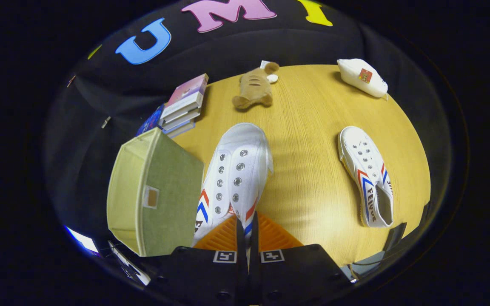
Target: Open the storage box then place both shoes into the box .Put the left shoe in first, then the right shoe, with the right side of both shoes facing outward in a uniform manner.
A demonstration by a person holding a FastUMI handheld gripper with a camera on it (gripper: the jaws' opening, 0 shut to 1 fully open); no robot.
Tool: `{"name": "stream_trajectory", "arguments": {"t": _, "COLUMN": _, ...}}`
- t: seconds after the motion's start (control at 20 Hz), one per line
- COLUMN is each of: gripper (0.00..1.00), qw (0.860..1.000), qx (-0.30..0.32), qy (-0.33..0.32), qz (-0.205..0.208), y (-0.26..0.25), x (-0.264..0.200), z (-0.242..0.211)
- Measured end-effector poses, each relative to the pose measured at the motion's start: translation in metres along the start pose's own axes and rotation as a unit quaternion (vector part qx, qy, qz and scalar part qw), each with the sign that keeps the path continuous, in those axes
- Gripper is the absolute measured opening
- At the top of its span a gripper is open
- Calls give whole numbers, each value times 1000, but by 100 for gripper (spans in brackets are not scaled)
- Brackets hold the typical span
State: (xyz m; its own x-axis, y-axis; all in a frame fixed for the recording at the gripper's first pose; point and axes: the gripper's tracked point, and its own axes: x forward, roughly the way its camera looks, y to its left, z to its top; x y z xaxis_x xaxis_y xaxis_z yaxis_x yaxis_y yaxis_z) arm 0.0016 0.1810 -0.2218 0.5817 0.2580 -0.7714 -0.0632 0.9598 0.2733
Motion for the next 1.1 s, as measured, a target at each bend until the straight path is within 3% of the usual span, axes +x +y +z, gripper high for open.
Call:
{"name": "stream_trajectory", "arguments": {"t": 0.2, "gripper": 5, "qw": 999, "qx": 12, "qy": -37, "qz": 9, "y": 44, "x": -38, "z": 20}}
{"name": "stream_trajectory", "arguments": {"t": 0.5, "gripper": 5, "qw": 996, "qx": 41, "qy": -51, "qz": 60, "y": 128, "x": -57, "z": 29}}
{"name": "stream_trajectory", "arguments": {"t": 0.9, "gripper": 5, "qw": 995, "qx": 18, "qy": -26, "qz": 96, "y": 219, "x": -22, "z": 16}}
{"name": "stream_trajectory", "arguments": {"t": 1.1, "gripper": 5, "qw": 996, "qx": -2, "qy": -1, "qz": 84, "y": 238, "x": 13, "z": -1}}
